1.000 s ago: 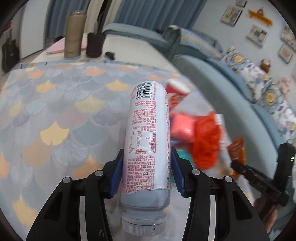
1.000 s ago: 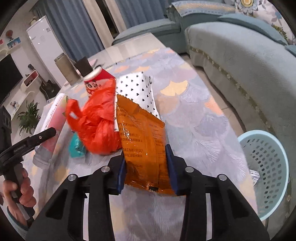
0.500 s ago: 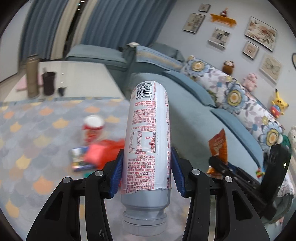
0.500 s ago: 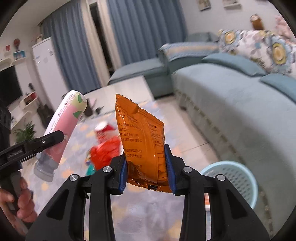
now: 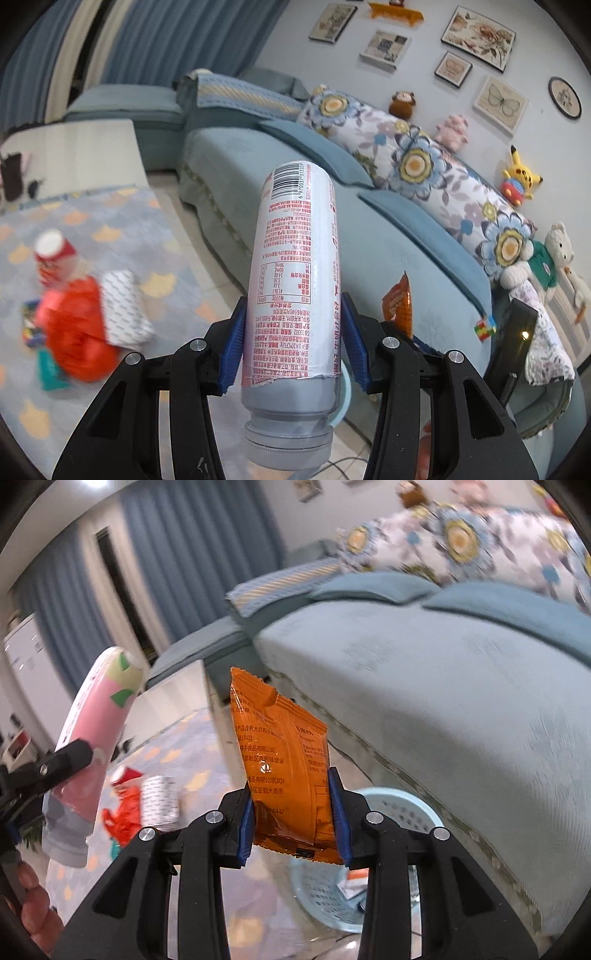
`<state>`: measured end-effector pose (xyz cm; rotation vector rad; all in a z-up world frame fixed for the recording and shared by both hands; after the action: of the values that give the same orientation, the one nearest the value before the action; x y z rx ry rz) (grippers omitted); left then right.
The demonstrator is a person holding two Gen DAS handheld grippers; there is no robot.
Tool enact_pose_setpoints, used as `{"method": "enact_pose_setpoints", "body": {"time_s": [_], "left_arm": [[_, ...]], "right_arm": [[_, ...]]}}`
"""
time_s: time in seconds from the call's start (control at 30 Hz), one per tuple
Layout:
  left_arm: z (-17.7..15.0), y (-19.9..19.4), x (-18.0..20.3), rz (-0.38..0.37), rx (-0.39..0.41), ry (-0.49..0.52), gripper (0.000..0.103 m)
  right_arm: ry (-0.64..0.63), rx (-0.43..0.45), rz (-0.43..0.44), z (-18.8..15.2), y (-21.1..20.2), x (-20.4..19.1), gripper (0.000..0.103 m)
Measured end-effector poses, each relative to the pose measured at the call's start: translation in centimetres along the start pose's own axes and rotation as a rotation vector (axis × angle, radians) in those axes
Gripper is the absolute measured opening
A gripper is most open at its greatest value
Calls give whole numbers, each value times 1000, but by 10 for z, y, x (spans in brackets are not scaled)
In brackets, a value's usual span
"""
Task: Collect trash
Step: 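Carry can and snack bag to the wastebasket and open both tools to drop them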
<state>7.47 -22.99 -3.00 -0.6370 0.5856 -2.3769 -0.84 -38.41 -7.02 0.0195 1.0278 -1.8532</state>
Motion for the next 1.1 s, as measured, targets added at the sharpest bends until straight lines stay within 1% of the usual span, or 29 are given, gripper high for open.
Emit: {"method": "enact_pose_setpoints", "body": {"time_s": [0.1, 0.2, 0.4, 0.43, 0.53, 0.6, 0.77, 0.9, 0.97, 1.1], "left_arm": [[-21, 27, 3, -34, -46, -13, 46], [-40, 52, 3, -38, -105, -9, 46], [-66, 84, -4, -20, -193, 3, 46], [-67, 88, -4, -18, -200, 2, 46], [-75, 97, -9, -7, -232, 5, 47], [-78, 100, -11, -6, -250, 7, 47], [-75, 97, -14, -13, -232, 4, 49], [-71, 92, -14, -13, -217, 5, 49], [-70, 88, -13, -14, -208, 12, 49], [-67, 82, -14, -11, -193, 25, 49]], "right_arm": [[57, -50, -34, -7, 19, 34, 32], [80, -95, -61, -17, 38, 57, 32], [141, -200, -103, -45, 71, 85, 34], [154, -216, -112, -50, 76, 91, 36], [173, -248, -121, -59, 85, 99, 36], [175, -253, -131, -61, 86, 101, 40], [173, -248, -144, -60, 89, 102, 50], [169, -238, -145, -58, 87, 100, 54], [165, -230, -146, -56, 85, 99, 61], [158, -212, -151, -53, 81, 94, 65]]}}
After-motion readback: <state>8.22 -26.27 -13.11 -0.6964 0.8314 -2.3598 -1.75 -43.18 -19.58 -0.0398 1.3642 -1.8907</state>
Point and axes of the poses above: each gripper's, at about its wrist camera, not at the fingertips, and y roughly the way its jaws point, x to its right, z to its top, the point moved 7 cm from there along y, roughly the way its jaws point, and after that the axes turned 9 degrees about y, right-handed, at the moved point
